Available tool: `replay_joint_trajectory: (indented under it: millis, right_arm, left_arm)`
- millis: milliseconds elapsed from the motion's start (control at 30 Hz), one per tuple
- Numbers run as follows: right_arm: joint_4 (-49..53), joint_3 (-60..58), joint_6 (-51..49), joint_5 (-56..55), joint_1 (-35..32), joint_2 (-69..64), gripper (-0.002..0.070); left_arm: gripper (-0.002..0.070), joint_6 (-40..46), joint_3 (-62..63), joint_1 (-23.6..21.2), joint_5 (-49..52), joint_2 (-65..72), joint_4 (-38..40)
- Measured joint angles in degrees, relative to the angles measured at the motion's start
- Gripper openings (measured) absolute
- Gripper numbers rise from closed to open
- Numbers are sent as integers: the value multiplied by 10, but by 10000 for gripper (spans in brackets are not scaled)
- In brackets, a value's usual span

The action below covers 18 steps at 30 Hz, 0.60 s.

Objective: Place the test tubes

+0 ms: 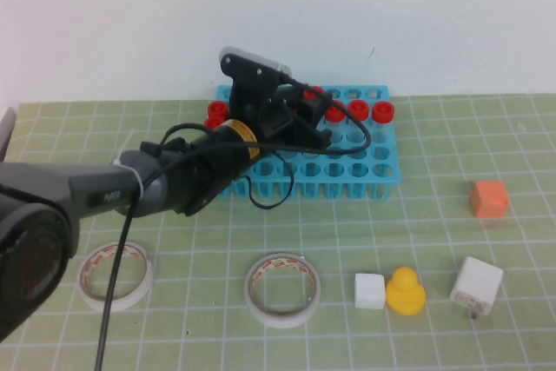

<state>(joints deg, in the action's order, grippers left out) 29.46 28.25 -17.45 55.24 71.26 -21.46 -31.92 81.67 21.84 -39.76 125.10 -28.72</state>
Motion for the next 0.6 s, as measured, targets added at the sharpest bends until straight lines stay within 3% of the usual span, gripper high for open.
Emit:
replay_joint_trajectory:
  millis: [433, 500, 600]
  right_arm:
    - [0, 0, 0, 0, 0, 0, -1]
    - [0, 0, 0, 0, 0, 0, -1]
    - [0, 0, 0, 0, 0, 0, -1]
  left_arm:
    - [267, 1, 1, 0, -30, 30, 4]
    - [300, 0, 1, 0, -31, 30, 0]
    - [419, -14, 1, 0, -32, 25, -34]
